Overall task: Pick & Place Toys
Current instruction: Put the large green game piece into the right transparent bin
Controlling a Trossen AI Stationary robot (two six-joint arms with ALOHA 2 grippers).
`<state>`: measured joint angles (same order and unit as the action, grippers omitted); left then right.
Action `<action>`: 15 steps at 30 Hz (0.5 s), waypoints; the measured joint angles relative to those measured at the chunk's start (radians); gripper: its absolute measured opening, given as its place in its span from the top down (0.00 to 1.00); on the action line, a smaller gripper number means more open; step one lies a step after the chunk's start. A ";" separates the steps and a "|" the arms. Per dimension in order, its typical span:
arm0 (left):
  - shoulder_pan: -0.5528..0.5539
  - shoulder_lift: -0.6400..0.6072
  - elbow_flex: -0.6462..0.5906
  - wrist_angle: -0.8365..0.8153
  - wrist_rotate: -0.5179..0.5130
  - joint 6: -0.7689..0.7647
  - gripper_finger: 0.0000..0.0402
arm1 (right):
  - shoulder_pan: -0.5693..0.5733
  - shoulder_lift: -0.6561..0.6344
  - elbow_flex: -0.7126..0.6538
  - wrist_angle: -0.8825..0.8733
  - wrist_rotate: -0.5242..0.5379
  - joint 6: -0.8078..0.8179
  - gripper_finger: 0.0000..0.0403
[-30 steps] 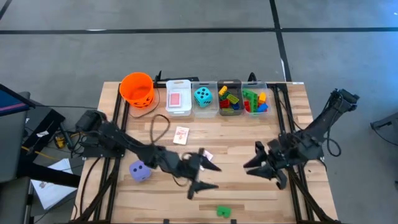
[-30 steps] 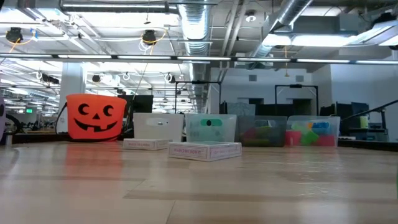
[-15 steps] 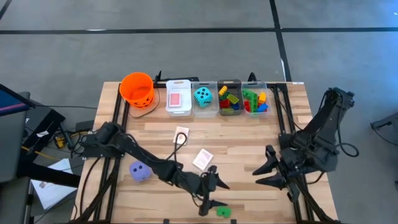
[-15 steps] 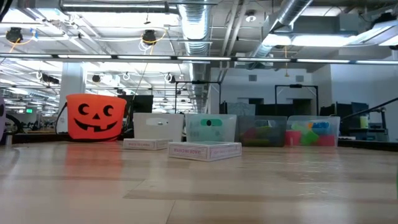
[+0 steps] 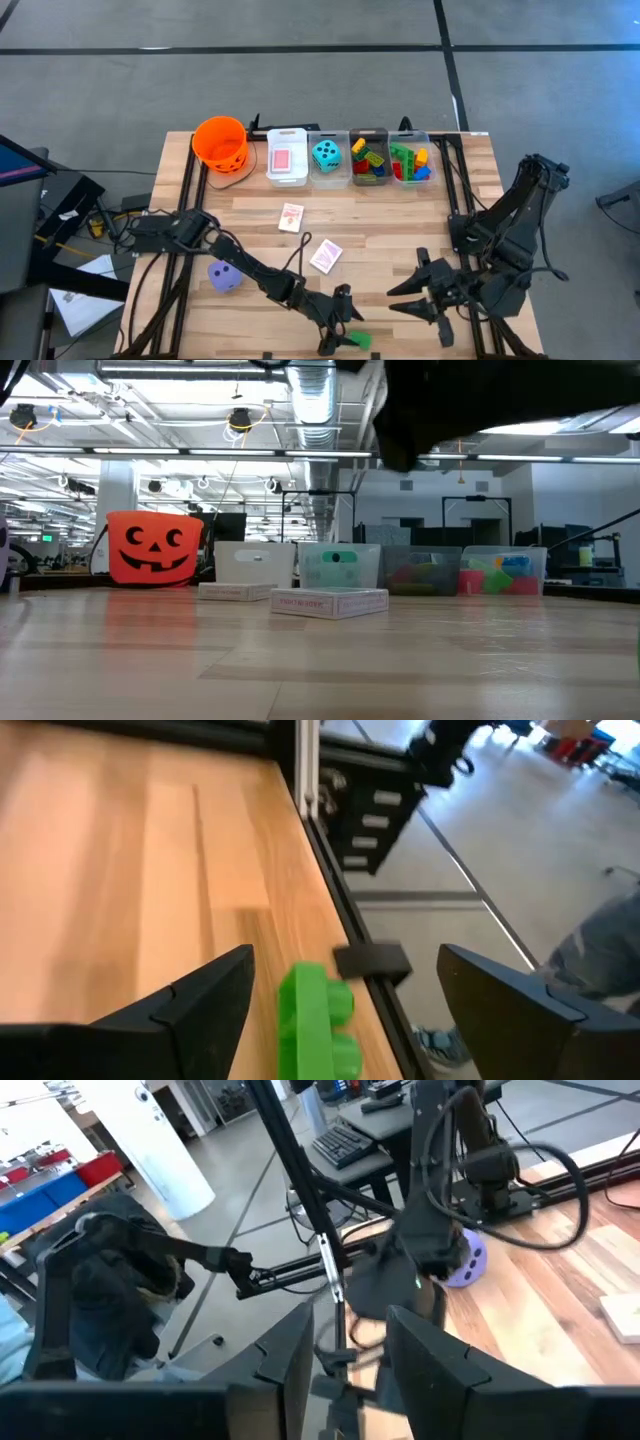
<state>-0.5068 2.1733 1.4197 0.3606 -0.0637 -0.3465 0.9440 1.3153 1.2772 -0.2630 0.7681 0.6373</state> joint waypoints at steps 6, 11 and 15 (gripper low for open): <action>-0.021 0.024 0.000 0.010 0.012 0.000 0.17 | 0.001 0.039 0.050 -0.005 -0.003 0.003 0.69; -0.047 0.044 0.000 0.025 -0.020 0.031 0.14 | 0.000 0.048 0.052 -0.010 -0.002 0.038 0.69; -0.061 0.069 0.000 0.037 -0.090 0.030 0.14 | -0.004 0.048 0.052 -0.016 0.000 0.056 0.69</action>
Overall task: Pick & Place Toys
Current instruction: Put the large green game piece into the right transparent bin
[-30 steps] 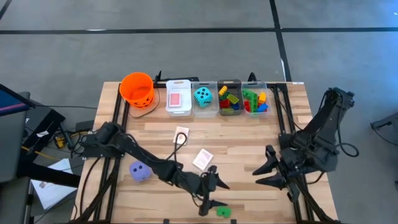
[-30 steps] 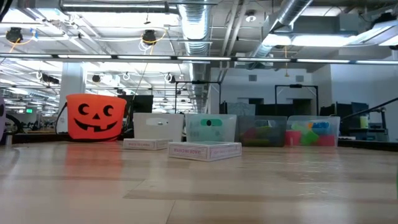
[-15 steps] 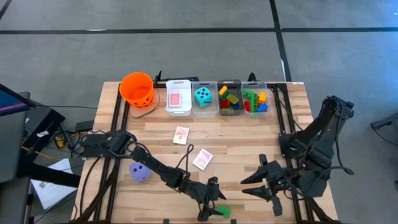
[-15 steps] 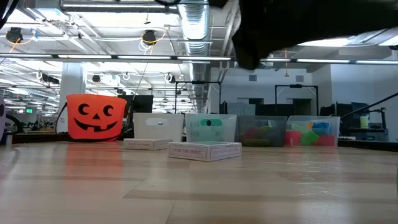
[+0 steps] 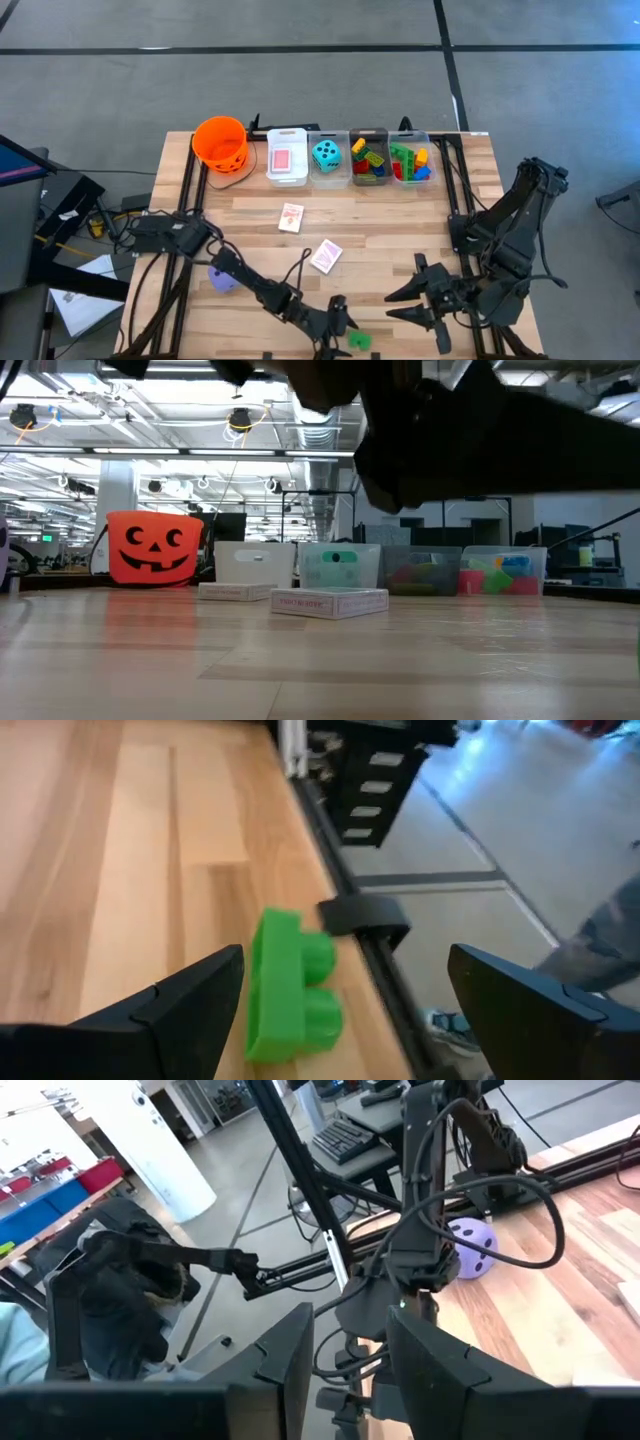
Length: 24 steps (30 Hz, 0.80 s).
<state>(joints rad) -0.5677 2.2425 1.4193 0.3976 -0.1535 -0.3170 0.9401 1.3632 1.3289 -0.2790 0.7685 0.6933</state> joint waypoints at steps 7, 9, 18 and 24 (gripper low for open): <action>-0.003 0.016 0.000 -0.001 -0.064 0.003 0.14 | -0.004 0.000 0.000 -0.003 0.000 0.004 0.69; -0.001 0.022 0.001 0.006 -0.079 0.017 0.14 | -0.008 0.000 0.000 -0.006 0.000 0.006 0.69; -0.015 0.081 0.000 0.063 -0.083 0.024 0.15 | -0.032 0.000 0.000 -0.029 -0.008 0.007 0.69; -0.017 0.082 0.000 0.056 -0.087 0.054 0.15 | -0.038 0.000 0.000 -0.045 -0.008 0.007 0.69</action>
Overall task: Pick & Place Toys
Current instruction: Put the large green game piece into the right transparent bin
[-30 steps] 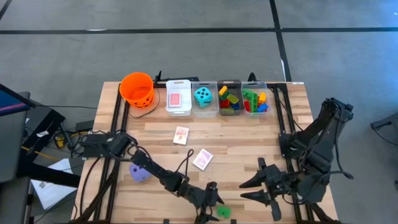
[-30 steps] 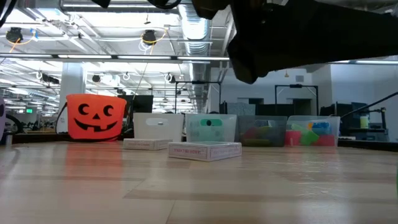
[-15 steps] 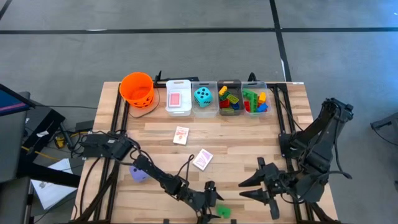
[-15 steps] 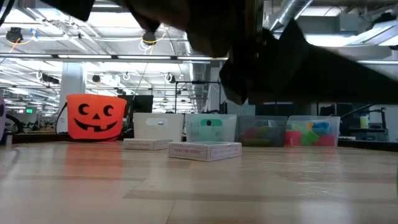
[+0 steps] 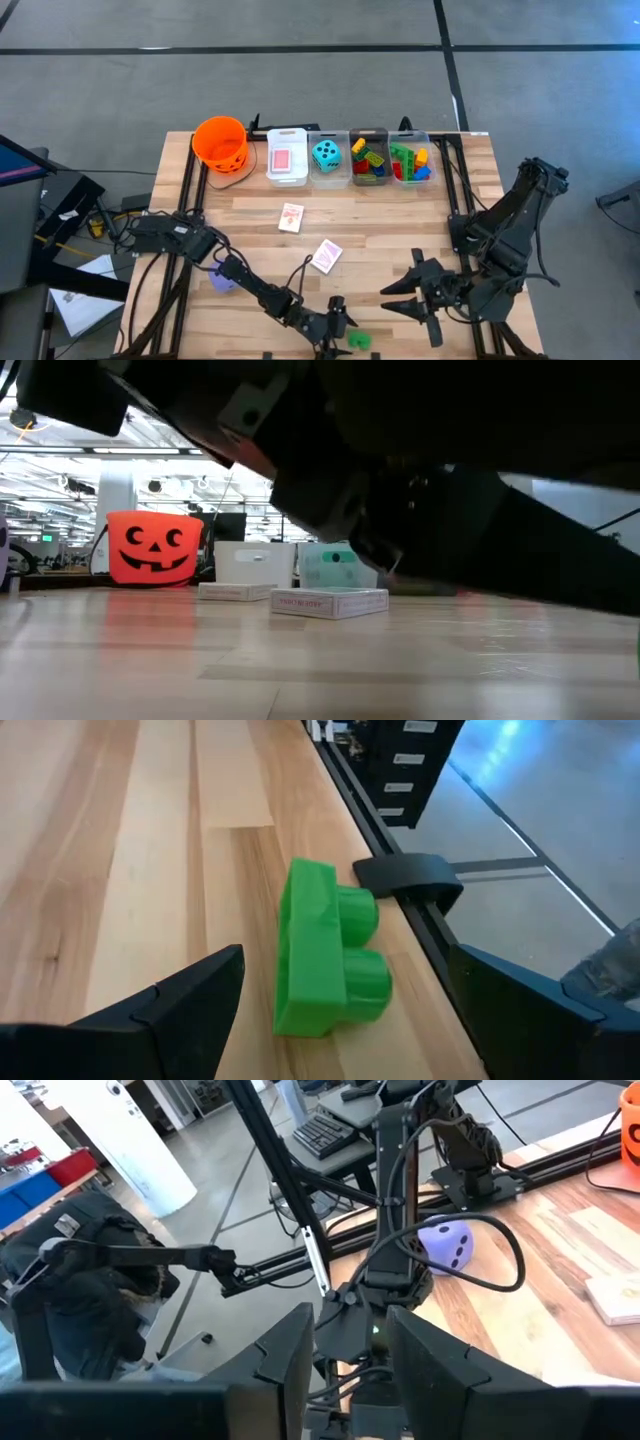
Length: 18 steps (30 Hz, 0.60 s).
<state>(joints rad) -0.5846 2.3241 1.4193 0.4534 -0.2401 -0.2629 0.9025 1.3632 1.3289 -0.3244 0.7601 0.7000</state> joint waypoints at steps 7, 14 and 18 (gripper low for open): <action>0.000 0.000 0.000 -0.009 -0.057 0.004 0.15 | -0.022 0.000 0.000 -0.019 0.000 0.003 0.69; 0.002 0.036 0.004 0.055 -0.057 -0.022 0.15 | -0.031 0.000 0.000 -0.021 0.000 0.000 0.69; 0.003 0.049 0.004 0.078 -0.043 -0.043 0.16 | -0.031 0.000 0.000 -0.022 -0.001 0.000 0.69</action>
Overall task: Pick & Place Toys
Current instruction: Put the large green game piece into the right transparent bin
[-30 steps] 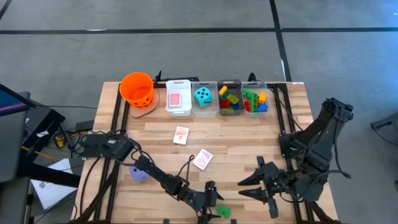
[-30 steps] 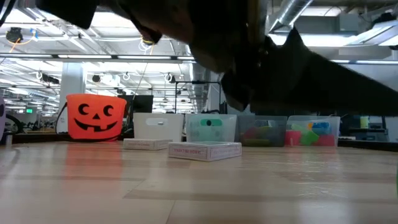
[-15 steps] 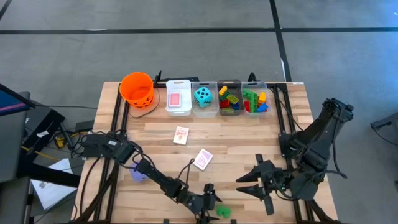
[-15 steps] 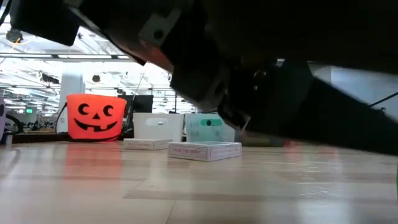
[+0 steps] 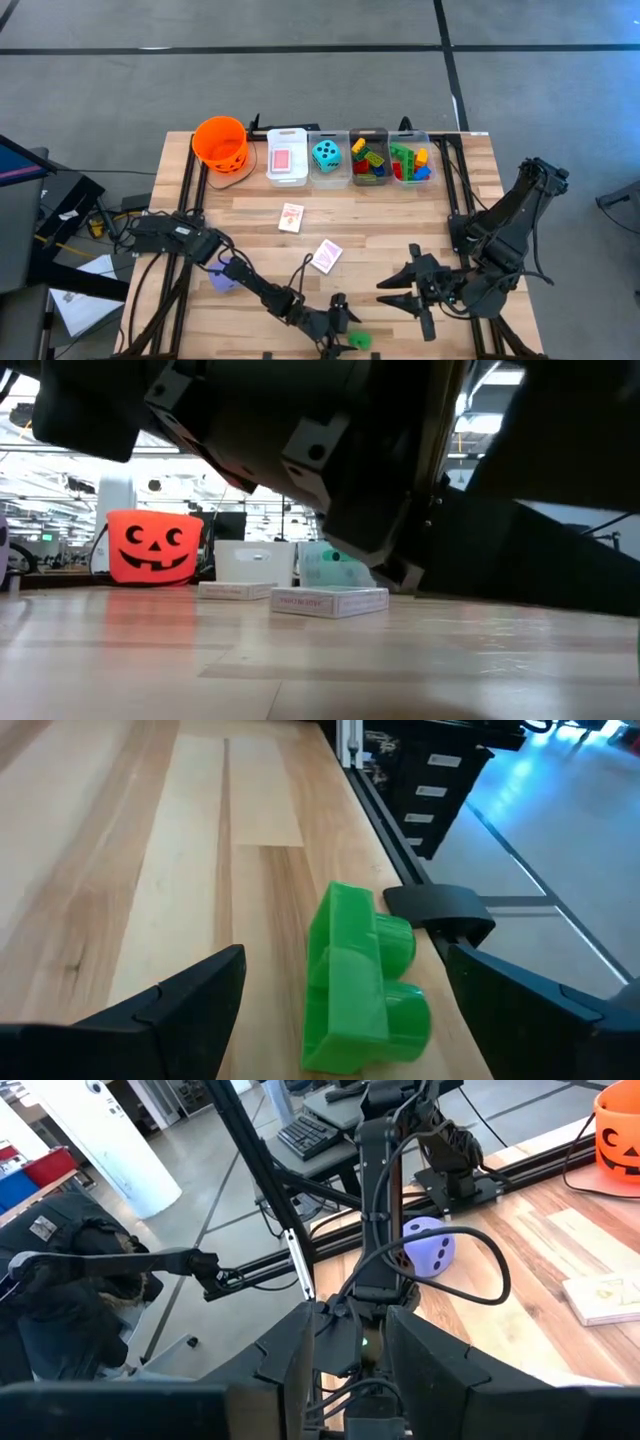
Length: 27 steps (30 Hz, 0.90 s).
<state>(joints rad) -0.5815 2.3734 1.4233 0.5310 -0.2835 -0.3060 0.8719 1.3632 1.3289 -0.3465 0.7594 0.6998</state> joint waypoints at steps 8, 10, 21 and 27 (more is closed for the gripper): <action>0.003 0.001 0.000 -0.026 0.060 -0.003 0.26 | -0.006 0.000 0.000 -0.013 0.000 0.000 0.69; 0.008 0.001 -0.001 -0.038 0.080 -0.015 0.29 | -0.009 0.000 0.000 -0.014 0.000 0.000 0.69; 0.075 0.003 -0.002 -0.113 0.179 -0.073 0.57 | -0.025 0.000 0.000 -0.013 -0.003 0.008 0.69; 0.139 0.000 -0.005 -0.083 0.176 -0.086 0.64 | -0.030 0.000 0.000 -0.013 -0.003 0.008 0.69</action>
<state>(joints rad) -0.4429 2.3731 1.4185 0.4484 -0.1074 -0.3923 0.8420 1.3632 1.3285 -0.3595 0.7564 0.7076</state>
